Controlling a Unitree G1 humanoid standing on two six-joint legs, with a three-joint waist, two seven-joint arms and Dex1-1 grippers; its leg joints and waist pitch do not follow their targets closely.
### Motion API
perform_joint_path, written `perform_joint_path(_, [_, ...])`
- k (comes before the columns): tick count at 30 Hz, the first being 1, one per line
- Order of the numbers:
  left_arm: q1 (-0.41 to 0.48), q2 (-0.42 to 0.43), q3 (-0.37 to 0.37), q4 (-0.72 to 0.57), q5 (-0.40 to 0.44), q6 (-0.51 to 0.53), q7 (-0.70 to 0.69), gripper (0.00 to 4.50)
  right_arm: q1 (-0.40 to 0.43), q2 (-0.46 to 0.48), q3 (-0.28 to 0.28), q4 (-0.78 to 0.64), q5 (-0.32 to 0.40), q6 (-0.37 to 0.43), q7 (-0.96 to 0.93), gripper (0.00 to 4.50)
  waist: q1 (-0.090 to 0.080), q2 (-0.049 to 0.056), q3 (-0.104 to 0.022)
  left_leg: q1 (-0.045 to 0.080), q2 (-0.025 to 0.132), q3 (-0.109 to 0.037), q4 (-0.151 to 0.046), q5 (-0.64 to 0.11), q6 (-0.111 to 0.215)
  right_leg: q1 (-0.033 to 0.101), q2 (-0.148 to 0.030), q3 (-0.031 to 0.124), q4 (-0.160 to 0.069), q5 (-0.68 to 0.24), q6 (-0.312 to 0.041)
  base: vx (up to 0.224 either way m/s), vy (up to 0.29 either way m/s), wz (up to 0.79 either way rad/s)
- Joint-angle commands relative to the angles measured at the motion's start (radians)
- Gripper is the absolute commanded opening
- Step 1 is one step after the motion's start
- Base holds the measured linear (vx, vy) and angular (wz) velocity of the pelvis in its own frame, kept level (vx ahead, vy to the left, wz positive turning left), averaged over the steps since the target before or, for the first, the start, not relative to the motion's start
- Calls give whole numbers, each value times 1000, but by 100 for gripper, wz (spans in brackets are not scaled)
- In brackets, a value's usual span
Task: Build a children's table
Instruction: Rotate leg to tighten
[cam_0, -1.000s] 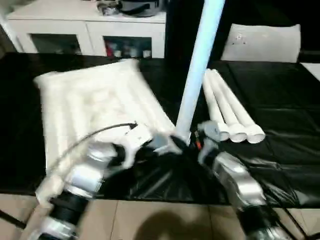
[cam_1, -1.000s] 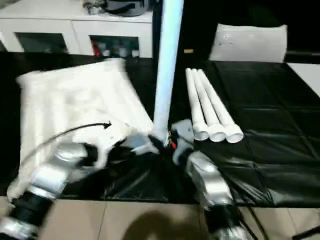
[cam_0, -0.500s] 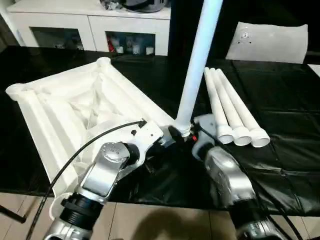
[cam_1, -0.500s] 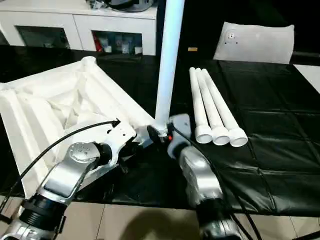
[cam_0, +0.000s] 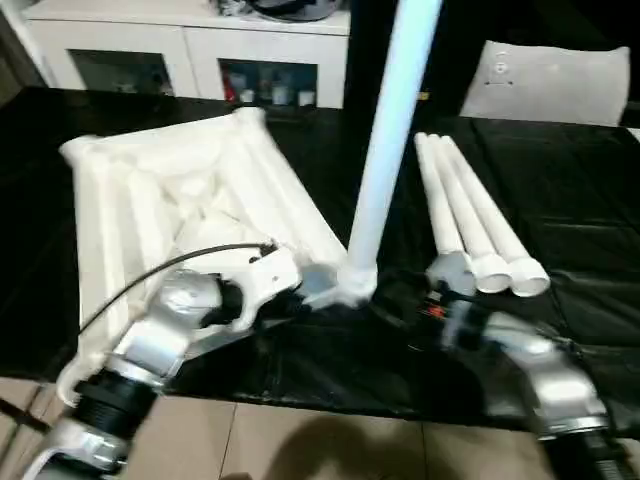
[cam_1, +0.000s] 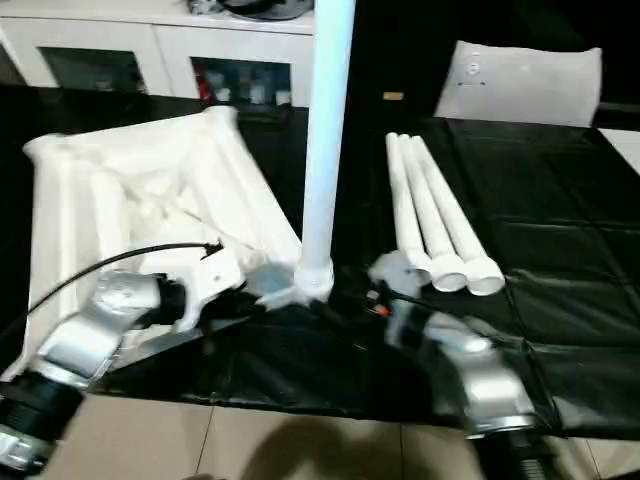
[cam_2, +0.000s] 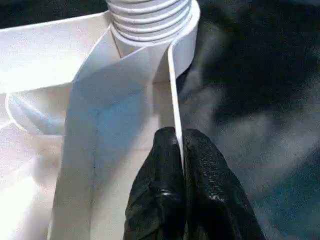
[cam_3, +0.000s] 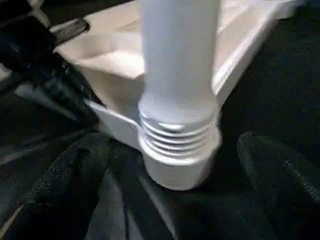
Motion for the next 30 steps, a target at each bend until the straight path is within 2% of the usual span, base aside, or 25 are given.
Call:
perform_joint_path(1, [-16, 11, -67, 15, 7, -47, -82, 0, -14, -19, 10, -21, 20, 8, 53, 445, 1, 5, -47, 2, 28, 2, -54, -169, 71, 52, -58, 33, -69, -39, -224, 0, 0, 0])
perform_joint_path(2, [-33, 41, -93, 45, 12, -108, -152, 0, -50, -60, 22, 5, 8, -6, 112, 445, 5, 4, -47, 4, 28, 1, -54, -179, 70, 51, -58, 31, -71, -59, -225, 0, 0, 0])
perform_joint_path(5, [-42, 52, -107, 59, 15, -133, -184, 0, -72, -73, 29, 26, -5, -24, 128, 445, 5, 3, -45, 4, 29, 3, -55, -191, 55, 52, -61, 32, -70, -93, -220, 0, 0, 0])
perform_joint_path(7, [-61, 65, -132, 84, 19, -172, -239, 0, -110, -95, 61, 54, -28, -49, 180, 445, 6, 3, -47, 5, 29, 3, -54, -185, 51, 51, -62, 32, -70, -100, -219, 0, 0, 0])
perform_joint_path(9, [-61, 65, -132, 84, 19, -172, -239, 0, -110, -95, 61, 54, -28, -49, 180, 445, 9, 2, -49, 5, 30, 6, -51, -171, 54, 53, -61, 33, -66, -68, -225, 0, 0, 0])
perform_joint_path(11, [-79, 73, -150, 107, 26, -206, -270, 0, -137, -104, 100, 71, -40, -53, 238, 445, 12, 3, -52, 3, 29, 5, -50, -141, 61, 57, -60, 31, -60, -18, -231, 0, 0, 0])
perform_joint_path(12, [-79, 73, -150, 107, 26, -206, -270, 0, -137, -104, 100, 71, -40, -53, 238, 445, 13, 5, -52, 4, 29, 5, -48, -135, 64, 56, -60, 31, -58, -2, -234, 0, 0, 0])
perform_joint_path(13, [-93, 75, -165, 128, 33, -237, -288, 0, -162, -102, 126, 93, -46, -54, 277, 445, 15, 3, -53, 2, 28, 6, -46, -121, 72, 57, -59, 29, -55, 27, -245, 0, 0, 0])
perform_joint_path(14, [-100, 73, -169, 142, 33, -256, -301, 0, -175, -102, 138, 107, -52, -59, 297, 417, 16, 3, -54, 3, 28, 7, -45, -127, 72, 57, -59, 28, -56, 20, -250, 0, 0, 0])
perform_joint_path(15, [-100, 73, -169, 142, 33, -256, -301, 0, -175, -102, 138, 107, -52, -59, 297, 409, 16, 3, -54, 3, 29, 8, -45, -129, 71, 57, -60, 28, -54, 18, -252, 0, 0, 0])
perform_joint_path(16, [-109, 72, -179, 155, 36, -280, -320, 0, -191, -102, 155, 128, -60, -67, 326, 409, 20, -1, -53, 4, 31, 8, -45, -132, 71, 57, -61, 29, -54, 11, -252, 0, 0, 0])
perform_joint_path(18, [-111, 72, -182, 158, 37, -285, -325, 0, -196, -101, 162, 135, -62, -69, 335, 403, 26, -1, -54, 5, 33, 9, -45, -129, 70, 56, -61, 29, -53, 15, -253, 0, 0, 0])
perform_joint_path(19, [-114, 71, -185, 162, 37, -292, -331, 0, -203, -101, 167, 144, -63, -73, 340, 374, 28, 0, -55, 5, 33, 9, -45, -127, 71, 55, -62, 29, -51, 17, -254, 0, 0, 0])
perform_joint_path(25, [-126, 65, -202, 185, 43, -321, -349, 0, -233, -78, 180, 200, -60, -74, 368, 328, 27, 0, -53, 4, 32, 8, -46, -154, 53, 56, -64, 29, -56, -38, -246, 0, 0, 0])
perform_joint_path(30, [-133, 64, -205, 209, 42, -346, -357, 0, -238, -68, 191, 223, -60, -79, 385, 291, 29, 1, -54, 5, 32, 8, -46, -149, 51, 55, -62, 28, -54, -30, -246, 0, 0, 0])
